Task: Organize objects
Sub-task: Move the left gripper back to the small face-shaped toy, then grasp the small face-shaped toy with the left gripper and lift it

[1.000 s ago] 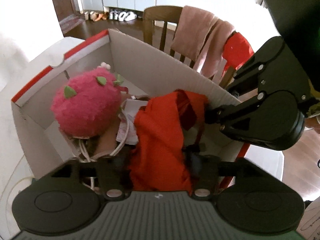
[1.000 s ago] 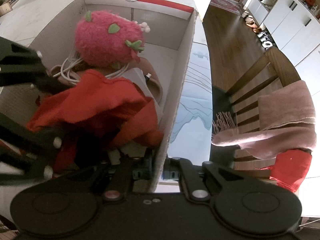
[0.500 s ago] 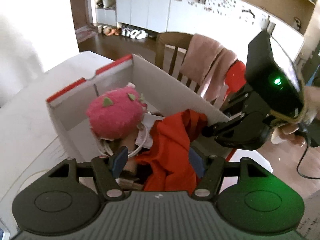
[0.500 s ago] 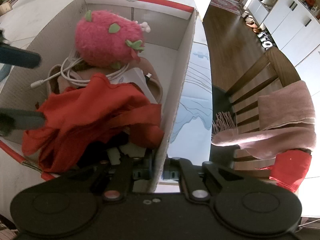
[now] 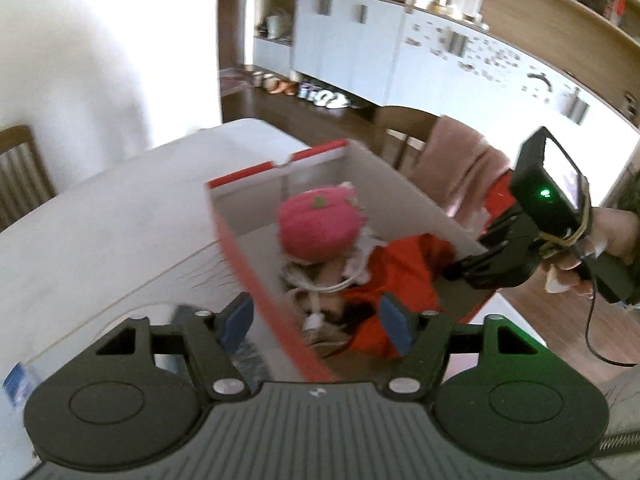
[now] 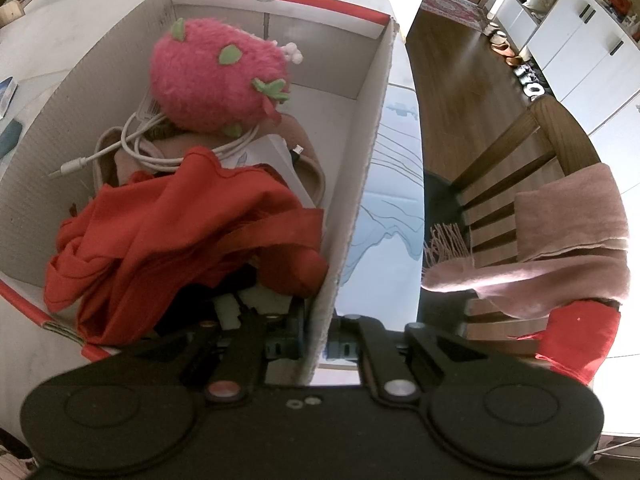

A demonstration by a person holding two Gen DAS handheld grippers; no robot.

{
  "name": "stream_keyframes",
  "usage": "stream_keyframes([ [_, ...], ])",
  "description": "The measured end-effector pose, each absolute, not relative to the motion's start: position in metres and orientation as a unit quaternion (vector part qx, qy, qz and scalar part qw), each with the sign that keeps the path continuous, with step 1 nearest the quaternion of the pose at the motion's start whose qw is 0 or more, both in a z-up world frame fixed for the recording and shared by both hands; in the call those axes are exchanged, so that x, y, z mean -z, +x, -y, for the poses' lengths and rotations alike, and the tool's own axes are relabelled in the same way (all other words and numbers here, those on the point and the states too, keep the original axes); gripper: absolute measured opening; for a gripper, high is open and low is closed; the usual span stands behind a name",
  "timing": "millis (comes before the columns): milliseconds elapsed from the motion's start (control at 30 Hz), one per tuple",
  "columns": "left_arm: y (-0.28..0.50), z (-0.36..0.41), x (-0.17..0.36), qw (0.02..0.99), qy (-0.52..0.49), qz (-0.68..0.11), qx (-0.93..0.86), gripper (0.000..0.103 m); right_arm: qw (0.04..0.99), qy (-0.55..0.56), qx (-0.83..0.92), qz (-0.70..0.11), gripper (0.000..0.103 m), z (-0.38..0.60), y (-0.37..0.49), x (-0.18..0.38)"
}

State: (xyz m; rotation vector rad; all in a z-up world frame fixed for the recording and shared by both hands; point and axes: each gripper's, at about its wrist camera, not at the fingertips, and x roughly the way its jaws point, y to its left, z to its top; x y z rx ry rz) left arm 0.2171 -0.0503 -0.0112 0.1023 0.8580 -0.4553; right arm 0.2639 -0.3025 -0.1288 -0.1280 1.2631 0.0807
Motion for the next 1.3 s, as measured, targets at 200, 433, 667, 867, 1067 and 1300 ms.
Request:
stream_keyframes([
  [200, 0.199, 0.003, 0.015, 0.894, 0.020, -0.418, 0.162, 0.074, 0.803, -0.060, -0.036, -0.592, 0.007, 0.304, 0.263, 0.127],
  [433, 0.181, -0.066, 0.035, 0.898, -0.030, -0.433, 0.068, 0.082, 0.800, -0.060, -0.034, -0.596, 0.007, 0.301, 0.265, 0.124],
  [667, 0.179, -0.135, 0.063, 0.892, -0.064, -0.447, -0.018, 0.092, 0.799, -0.062, -0.031, -0.598, 0.008, 0.302, 0.265, 0.123],
  [867, 0.184, -0.177, 0.090, 0.883, -0.070, -0.458, -0.077, 0.101, 0.796, -0.066, -0.027, -0.600, 0.008, 0.301, 0.265, 0.124],
  [1067, 0.194, -0.202, 0.118, 0.865, -0.089, -0.485, -0.095, 0.101, 0.794, -0.071, -0.021, -0.603, 0.009, 0.298, 0.266, 0.125],
  [1300, 0.209, -0.215, 0.141, 0.850, -0.072, -0.503, -0.138, 0.101, 0.791, -0.077, -0.017, -0.606, 0.010, 0.293, 0.268, 0.126],
])
